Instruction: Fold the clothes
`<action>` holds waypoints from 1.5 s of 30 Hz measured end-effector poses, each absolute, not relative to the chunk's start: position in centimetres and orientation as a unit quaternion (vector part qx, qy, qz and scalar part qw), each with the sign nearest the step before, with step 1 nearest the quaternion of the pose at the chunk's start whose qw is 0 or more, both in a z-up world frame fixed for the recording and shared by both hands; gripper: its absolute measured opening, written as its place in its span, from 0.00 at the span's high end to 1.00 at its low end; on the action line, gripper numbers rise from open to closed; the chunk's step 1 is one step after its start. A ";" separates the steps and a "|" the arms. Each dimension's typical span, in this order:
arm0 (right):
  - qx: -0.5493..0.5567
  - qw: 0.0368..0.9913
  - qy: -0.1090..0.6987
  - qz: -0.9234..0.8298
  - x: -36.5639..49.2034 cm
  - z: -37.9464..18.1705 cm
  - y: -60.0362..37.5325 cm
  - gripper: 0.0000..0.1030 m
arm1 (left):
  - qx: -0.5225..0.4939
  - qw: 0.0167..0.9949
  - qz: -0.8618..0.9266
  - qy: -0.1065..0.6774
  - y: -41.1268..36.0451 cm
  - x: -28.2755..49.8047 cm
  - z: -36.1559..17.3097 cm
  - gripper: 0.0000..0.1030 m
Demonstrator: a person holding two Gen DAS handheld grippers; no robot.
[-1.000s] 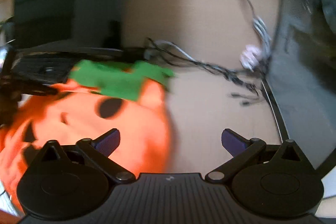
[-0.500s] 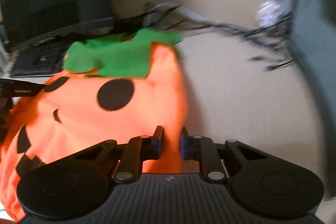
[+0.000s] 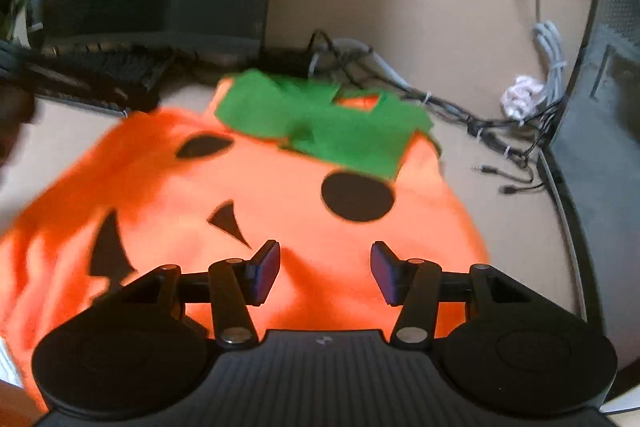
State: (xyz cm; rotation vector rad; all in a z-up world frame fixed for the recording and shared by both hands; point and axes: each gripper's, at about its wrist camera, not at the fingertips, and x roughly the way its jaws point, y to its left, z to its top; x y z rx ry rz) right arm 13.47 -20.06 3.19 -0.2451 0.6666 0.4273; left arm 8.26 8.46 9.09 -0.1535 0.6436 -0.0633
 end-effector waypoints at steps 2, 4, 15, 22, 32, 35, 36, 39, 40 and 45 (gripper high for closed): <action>-0.097 0.920 0.320 0.206 14.6 3.8 -20.2 0.51 | -0.101 0.940 -0.095 0.313 6.8 7.3 9.2 0.32; -0.096 0.919 0.320 0.209 16.1 4.3 -19.8 0.51 | -0.112 0.929 -0.142 0.324 5.1 7.1 8.3 0.27; -0.263 0.891 0.319 0.185 22.1 0.6 -17.6 0.27 | -0.108 0.898 -0.170 0.390 1.9 6.4 3.1 0.14; -0.138 0.919 0.300 0.216 21.9 6.1 -19.8 0.27 | -0.148 0.888 -0.208 0.383 2.8 7.7 6.7 0.09; -0.160 0.923 0.298 0.181 30.2 4.7 -15.4 0.50 | -0.097 0.881 -0.224 0.405 -0.9 10.6 3.0 0.06; -0.209 0.909 0.310 0.186 32.5 2.6 -12.6 0.50 | -0.106 0.876 -0.240 0.404 -1.2 9.3 2.9 0.05; -0.228 0.903 0.313 0.185 33.3 1.9 -11.6 0.50 | -0.113 0.874 -0.243 0.404 -1.2 9.0 2.9 0.05; -0.279 0.887 0.329 0.164 35.4 -0.2 -10.2 0.80 | -0.126 0.871 -0.247 0.405 -0.9 8.0 2.7 0.04; -0.286 0.885 0.331 0.156 35.9 -0.6 -10.3 0.84 | -0.131 0.870 -0.247 0.405 -0.7 7.9 2.6 0.04; -0.156 0.933 0.286 0.154 32.8 5.8 -15.2 0.91 | -0.166 0.866 -0.246 0.402 0.4 7.9 2.2 0.04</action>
